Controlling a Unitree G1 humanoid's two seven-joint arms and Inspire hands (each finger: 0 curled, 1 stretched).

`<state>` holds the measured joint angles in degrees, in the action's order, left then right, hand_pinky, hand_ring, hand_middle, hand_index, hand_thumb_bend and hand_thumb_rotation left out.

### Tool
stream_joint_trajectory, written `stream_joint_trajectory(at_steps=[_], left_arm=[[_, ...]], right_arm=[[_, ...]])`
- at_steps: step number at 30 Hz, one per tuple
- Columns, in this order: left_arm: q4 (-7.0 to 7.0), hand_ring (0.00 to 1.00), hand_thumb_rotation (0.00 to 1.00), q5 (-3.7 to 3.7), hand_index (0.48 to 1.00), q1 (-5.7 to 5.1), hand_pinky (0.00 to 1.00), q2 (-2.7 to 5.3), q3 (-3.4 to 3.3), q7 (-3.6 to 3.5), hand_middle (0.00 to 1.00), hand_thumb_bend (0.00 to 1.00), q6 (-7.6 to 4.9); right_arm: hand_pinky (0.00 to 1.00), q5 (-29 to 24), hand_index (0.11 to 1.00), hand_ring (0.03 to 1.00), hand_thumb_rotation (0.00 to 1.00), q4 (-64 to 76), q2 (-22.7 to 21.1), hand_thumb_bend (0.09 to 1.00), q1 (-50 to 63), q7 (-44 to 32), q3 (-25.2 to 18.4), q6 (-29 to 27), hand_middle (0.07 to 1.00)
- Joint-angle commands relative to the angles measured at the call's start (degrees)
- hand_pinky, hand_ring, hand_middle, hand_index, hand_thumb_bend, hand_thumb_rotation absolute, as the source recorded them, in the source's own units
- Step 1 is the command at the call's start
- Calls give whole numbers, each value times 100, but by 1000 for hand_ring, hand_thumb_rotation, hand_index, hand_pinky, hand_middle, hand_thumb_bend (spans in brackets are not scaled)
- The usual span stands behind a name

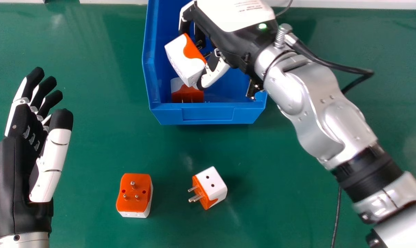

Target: Pick all objects and put in blue box

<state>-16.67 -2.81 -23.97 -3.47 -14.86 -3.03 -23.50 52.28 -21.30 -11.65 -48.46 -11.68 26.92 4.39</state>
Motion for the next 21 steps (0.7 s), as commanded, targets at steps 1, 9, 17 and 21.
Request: stream_joint_trajectory(at_steps=[1,9,17,21], left_arm=[[-100,871,771,-5,915,-39,807,-33,-20,1,899,675,-129],[-92,870,769,-65,914,-59,804,-15,-4,-25,898,684,-160],[-120,874,771,-8,917,-78,807,-27,-9,-15,901,679,-105],[-120,875,773,-18,917,-81,809,-18,6,-27,901,680,-107]], right_arm=[[266,4,523,383,0,-135,100,507,-426,71,42,40,493],[294,60,513,389,0,-1028,228,509,-967,35,358,123,501],[336,-12,498,403,0,-1844,410,513,-1418,182,487,238,503],[321,-29,499,401,0,-2235,491,514,-1605,355,512,260,501]])
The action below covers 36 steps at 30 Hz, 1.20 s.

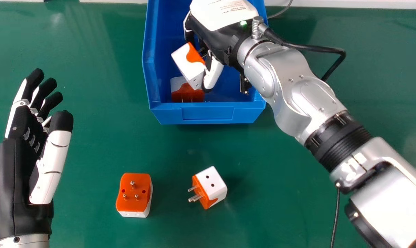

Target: Pick all objects and put in blue box

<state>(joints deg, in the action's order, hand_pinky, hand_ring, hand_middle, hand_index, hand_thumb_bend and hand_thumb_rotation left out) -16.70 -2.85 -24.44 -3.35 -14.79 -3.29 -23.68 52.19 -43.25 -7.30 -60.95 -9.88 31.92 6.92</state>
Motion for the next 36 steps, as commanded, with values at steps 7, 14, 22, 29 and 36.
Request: stream_joint_trajectory(at_steps=[7,14,22,29,36], left_arm=[[-145,883,770,-41,917,-34,814,-9,-2,16,904,681,-70],[-137,882,768,-6,918,-39,815,-43,-44,12,904,684,-114],[-205,876,776,22,920,-118,811,-29,-73,24,902,684,-108],[-23,881,784,4,926,-147,817,-44,-133,15,909,704,-295],[-35,896,788,-103,931,-171,841,-36,-98,-64,922,690,-307]], right_arm=[[285,-101,531,382,0,-855,216,510,-576,715,72,-171,481],[278,-184,540,377,0,-1515,413,509,-731,1176,112,-312,474],[294,-282,540,383,0,-2057,661,510,-813,1628,170,-235,475],[321,-298,511,401,0,-2292,758,514,-786,1911,243,-124,489],[306,-466,507,401,0,-2302,747,514,-740,2093,164,-190,499]])
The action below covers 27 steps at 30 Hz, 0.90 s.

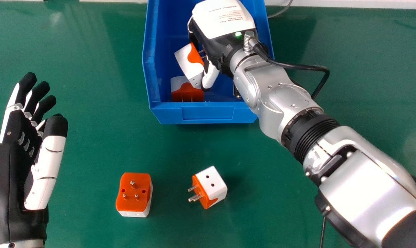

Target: Pick all objects and put in blue box

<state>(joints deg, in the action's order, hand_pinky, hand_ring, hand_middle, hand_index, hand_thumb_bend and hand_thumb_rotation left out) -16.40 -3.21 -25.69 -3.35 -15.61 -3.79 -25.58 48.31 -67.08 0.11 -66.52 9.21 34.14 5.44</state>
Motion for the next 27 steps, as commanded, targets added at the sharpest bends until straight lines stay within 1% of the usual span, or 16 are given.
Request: stream_joint_trajectory(at_steps=[1,2,4,7,8,9,11,15,18,19,20,21,23,25,26,27], left_arm=[[-82,900,790,-59,934,-51,846,-20,-19,2,925,687,-98],[-108,900,790,-25,934,-63,846,-6,-24,29,925,687,-69],[-126,900,790,12,934,-77,847,12,-32,70,926,688,-42],[-78,899,791,-58,934,-64,845,1,-34,50,925,691,-92],[-60,900,790,-40,935,-57,847,4,-42,66,925,697,-111],[-72,900,790,-4,935,-60,847,18,-47,96,925,697,-94],[-111,899,786,-26,934,-68,846,40,-31,111,924,700,-57],[-125,896,785,-7,932,-63,842,59,-14,144,921,708,-68],[-162,894,784,5,931,-75,840,65,5,161,920,715,-37],[-171,891,781,8,929,-82,836,63,12,159,917,719,-41],[-156,891,781,20,929,-83,836,47,13,148,917,719,-78],[-148,889,779,24,926,-84,831,32,12,138,915,722,-94],[-151,889,779,-26,926,-91,831,18,19,102,915,722,-102],[-179,891,778,-26,928,-100,833,29,17,113,916,717,-69],[-194,891,777,-27,928,-101,833,34,18,118,916,719,-55],[-184,891,777,-43,928,-90,833,41,13,123,916,719,-64]], right_arm=[[309,-113,502,400,0,90,2,514,-163,243,-74,-68,501],[309,-150,502,400,0,100,-3,514,-136,327,-87,-94,501],[311,-227,498,400,0,111,-4,515,-84,483,-126,-149,502],[312,-342,495,398,0,96,5,515,-29,634,-182,-207,503],[314,-404,494,395,0,92,10,515,-14,664,-210,-231,501],[314,-454,494,395,0,82,12,515,-10,667,-227,-253,501],[314,-484,494,391,0,59,11,516,-22,629,-208,-254,494],[315,-494,493,389,0,56,1,516,-15,672,-163,-242,489],[323,-484,495,390,0,73,-8,516,-16,578,-130,-182,484],[342,-454,501,413,1,84,-21,517,-17,559,-98,-166,481],[342,-412,501,413,1,91,-32,517,-25,531,-49,-135,481],[397,-399,563,479,48,102,-40,548,-31,490,-23,-109,545],[397,-430,563,479,48,131,-47,548,-44,386,-8,-63,545],[509,-466,658,595,139,165,-56,592,-48,313,-10,-46,651],[550,-467,692,636,170,181,-64,608,-47,287,-6,-46,689],[550,-428,692,636,170,189,-87,608,-54,253,40,-69,689]])
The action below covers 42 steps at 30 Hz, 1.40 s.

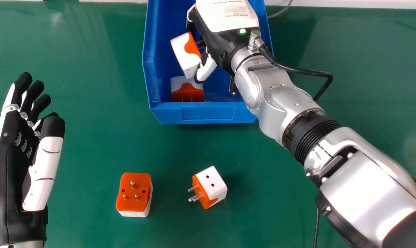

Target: Pick all objects and put in blue box

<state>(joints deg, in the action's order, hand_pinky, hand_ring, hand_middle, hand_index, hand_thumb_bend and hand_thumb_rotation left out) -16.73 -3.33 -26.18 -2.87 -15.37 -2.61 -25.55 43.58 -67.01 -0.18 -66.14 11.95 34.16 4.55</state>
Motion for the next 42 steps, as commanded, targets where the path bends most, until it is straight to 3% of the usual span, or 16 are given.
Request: stream_joint_trajectory(at_steps=[1,6,15,23,27,31,38,40,42], left_arm=[[-135,892,775,-52,929,-22,834,-1,-17,12,917,722,-70],[-147,881,742,-131,913,6,835,70,-10,68,909,755,-42],[-136,869,721,-227,897,34,830,97,-12,83,897,765,-28],[-147,875,723,-166,899,75,832,38,-23,89,902,776,50],[-163,874,723,-97,898,93,827,38,-27,125,901,775,76],[-160,872,728,-131,899,87,823,21,-22,91,900,772,67],[-152,874,729,-95,902,110,821,18,-7,109,902,768,48],[-143,874,730,-55,902,110,819,26,-1,124,902,767,32],[-139,872,731,43,901,100,816,26,3,151,902,762,20]], right_arm=[[585,48,719,671,194,188,-76,622,-101,-83,51,-11,719],[654,-10,786,755,277,219,-175,689,-101,-295,47,-250,800],[692,234,821,795,351,241,-215,727,-164,-562,332,-181,836],[719,247,838,812,386,237,-223,747,-168,-475,345,-124,849],[720,224,838,813,387,242,-233,747,-178,-459,331,-135,850],[722,246,840,813,385,262,-244,743,-201,-422,346,-130,851],[714,267,841,813,384,307,-304,723,-265,-414,353,-169,851],[709,276,842,813,388,352,-332,715,-288,-439,354,-165,851],[697,255,843,809,394,407,-353,710,-295,-392,319,-164,851]])
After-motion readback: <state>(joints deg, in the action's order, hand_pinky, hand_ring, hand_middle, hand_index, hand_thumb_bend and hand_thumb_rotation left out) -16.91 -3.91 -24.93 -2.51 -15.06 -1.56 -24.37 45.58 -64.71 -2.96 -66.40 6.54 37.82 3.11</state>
